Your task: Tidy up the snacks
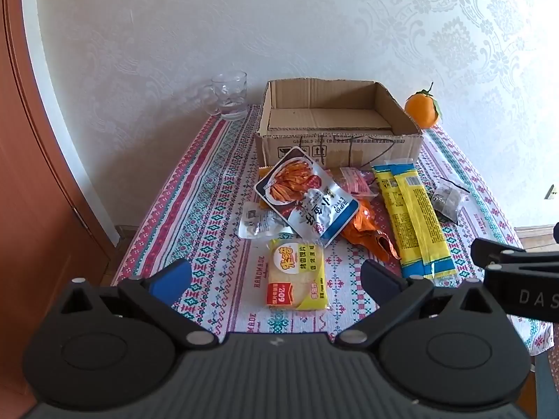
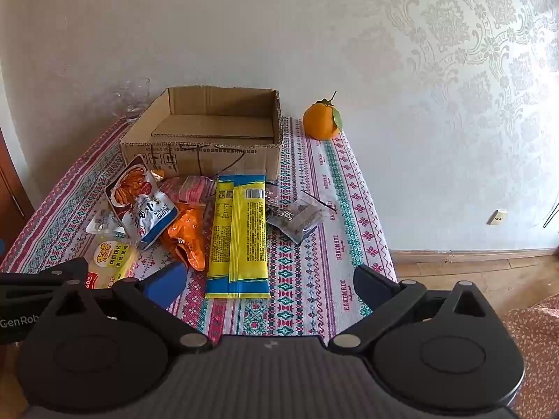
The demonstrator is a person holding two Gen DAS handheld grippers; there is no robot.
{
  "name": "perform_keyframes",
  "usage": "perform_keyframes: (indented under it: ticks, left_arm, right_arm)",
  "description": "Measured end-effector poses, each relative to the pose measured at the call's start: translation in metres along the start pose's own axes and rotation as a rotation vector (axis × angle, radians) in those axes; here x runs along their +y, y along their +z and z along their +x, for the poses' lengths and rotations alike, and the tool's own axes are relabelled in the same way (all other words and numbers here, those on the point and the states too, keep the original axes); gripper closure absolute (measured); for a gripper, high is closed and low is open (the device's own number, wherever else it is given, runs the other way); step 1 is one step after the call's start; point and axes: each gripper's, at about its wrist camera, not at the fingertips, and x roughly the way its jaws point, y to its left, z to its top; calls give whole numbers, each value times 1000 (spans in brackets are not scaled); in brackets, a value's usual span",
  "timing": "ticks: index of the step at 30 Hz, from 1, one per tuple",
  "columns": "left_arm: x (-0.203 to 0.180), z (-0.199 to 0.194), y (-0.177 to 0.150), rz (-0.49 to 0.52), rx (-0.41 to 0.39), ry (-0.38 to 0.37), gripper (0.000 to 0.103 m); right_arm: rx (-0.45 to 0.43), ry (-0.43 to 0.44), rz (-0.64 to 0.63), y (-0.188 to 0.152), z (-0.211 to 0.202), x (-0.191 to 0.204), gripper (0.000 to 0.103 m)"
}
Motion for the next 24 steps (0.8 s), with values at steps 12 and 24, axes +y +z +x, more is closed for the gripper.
perform_keyframes:
  ticks: [12,24]
  left_arm:
    - [1,0,2,-1,-1,1,1]
    - [-1,0,2,0,0,2,1]
  right_arm:
    - [-8,-5,-4,-1,-1,0,0]
    - [-5,-5,-3,0,0,0,0]
